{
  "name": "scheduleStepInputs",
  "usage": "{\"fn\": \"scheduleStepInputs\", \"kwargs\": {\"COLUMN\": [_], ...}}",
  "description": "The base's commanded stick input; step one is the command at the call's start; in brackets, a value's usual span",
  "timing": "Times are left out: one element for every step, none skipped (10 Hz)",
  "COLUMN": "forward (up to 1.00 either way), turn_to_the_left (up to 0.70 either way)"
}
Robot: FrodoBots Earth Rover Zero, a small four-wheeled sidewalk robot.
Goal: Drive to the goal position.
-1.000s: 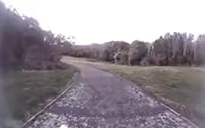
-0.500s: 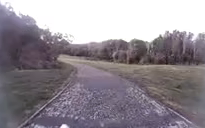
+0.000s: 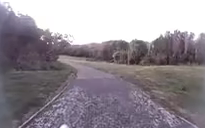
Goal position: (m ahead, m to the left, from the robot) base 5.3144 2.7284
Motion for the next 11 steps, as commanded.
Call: {"fn": "scheduleStepInputs", "kwargs": {"forward": [0.5, 0.5, 0.5, 0.5, 0.5, 0.5, 0.5, 0.5, 0.5, 0.5, 0.5], "turn_to_the_left": [0.0, 0.0, 0.0, 0.0, 0.0, 0.0, 0.0, 0.0, 0.0, 0.0, 0.0]}}
